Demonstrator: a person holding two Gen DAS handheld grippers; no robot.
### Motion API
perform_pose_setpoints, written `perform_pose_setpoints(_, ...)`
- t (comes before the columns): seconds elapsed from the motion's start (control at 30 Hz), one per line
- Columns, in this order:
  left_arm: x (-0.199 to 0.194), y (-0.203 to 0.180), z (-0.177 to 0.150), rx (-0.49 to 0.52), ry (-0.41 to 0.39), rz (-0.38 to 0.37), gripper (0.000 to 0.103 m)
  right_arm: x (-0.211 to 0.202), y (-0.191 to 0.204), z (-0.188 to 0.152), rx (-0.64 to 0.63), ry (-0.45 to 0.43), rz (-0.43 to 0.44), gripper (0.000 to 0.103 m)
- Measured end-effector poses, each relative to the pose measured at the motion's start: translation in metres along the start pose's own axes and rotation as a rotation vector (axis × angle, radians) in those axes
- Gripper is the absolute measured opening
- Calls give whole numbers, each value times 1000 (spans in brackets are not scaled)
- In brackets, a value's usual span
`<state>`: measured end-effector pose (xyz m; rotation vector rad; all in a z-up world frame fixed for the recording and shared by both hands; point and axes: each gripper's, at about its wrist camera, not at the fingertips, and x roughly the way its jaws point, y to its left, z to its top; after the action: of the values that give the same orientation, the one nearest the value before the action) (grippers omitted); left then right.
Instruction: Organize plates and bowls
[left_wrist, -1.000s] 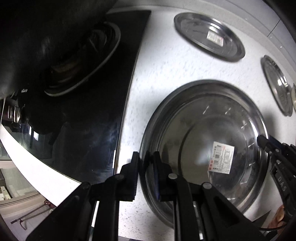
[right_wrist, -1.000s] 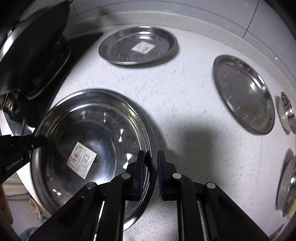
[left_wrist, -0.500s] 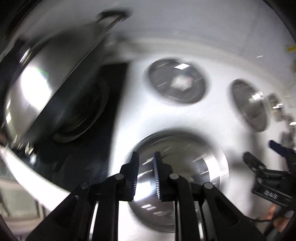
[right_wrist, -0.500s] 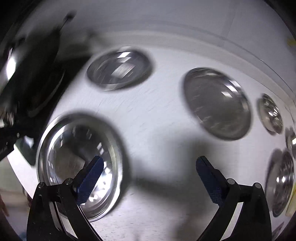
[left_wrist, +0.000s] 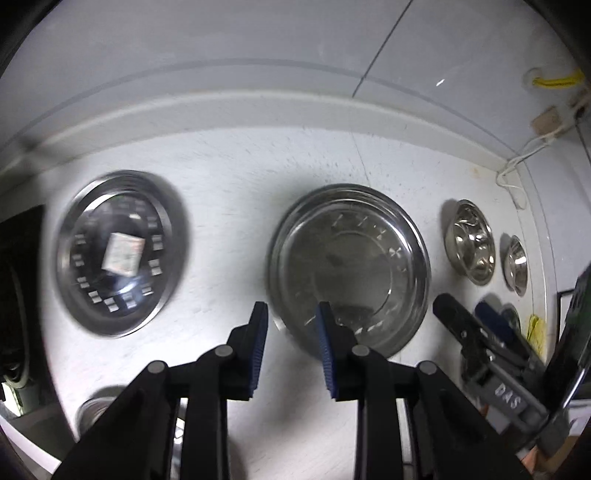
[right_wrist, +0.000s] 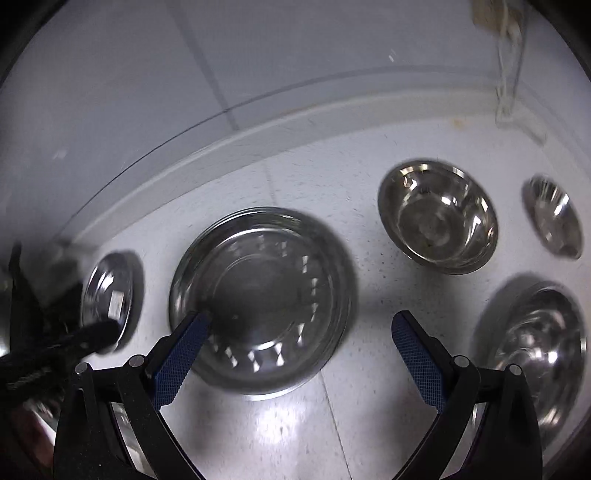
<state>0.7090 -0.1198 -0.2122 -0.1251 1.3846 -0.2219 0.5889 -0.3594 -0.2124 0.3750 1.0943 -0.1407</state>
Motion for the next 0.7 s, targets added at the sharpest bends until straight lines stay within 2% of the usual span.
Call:
perform_pose_setpoints(0.2, 42, -3, 20, -66, 101, -32, 26, 40, -30, 10, 112, 71, 35, 98)
perform_pose_setpoints(0.33, 51, -1, 29, -88, 102, -32, 26, 54, -35, 13, 133, 93, 43, 98)
perform_pose_setpoints(0.47, 46, -3, 36, -40, 99, -15, 26, 61, -38, 17, 137, 104, 55, 98)
perform_pose_setpoints(0.5, 45, -4, 38, -31, 101, -16, 28, 62, -39, 17, 140, 102, 58, 99)
perform_pose_setpoints(0.57, 42, -4, 39, -23, 102, -48, 44, 63, -39, 20, 140, 103, 64, 99)
perform_pose_setpoints(0.6, 40, -3, 40, -27, 101, -62, 58, 64, -39, 20, 139, 105, 67, 99)
perform_pose_setpoints(0.63, 38, -3, 41, -30, 97, -70, 63, 65, -39, 21, 139, 106, 70, 99)
perform_pose_setpoints(0.7, 35, 0, 43, -31, 91, -85, 64, 67, -39, 23, 138, 105, 75, 99)
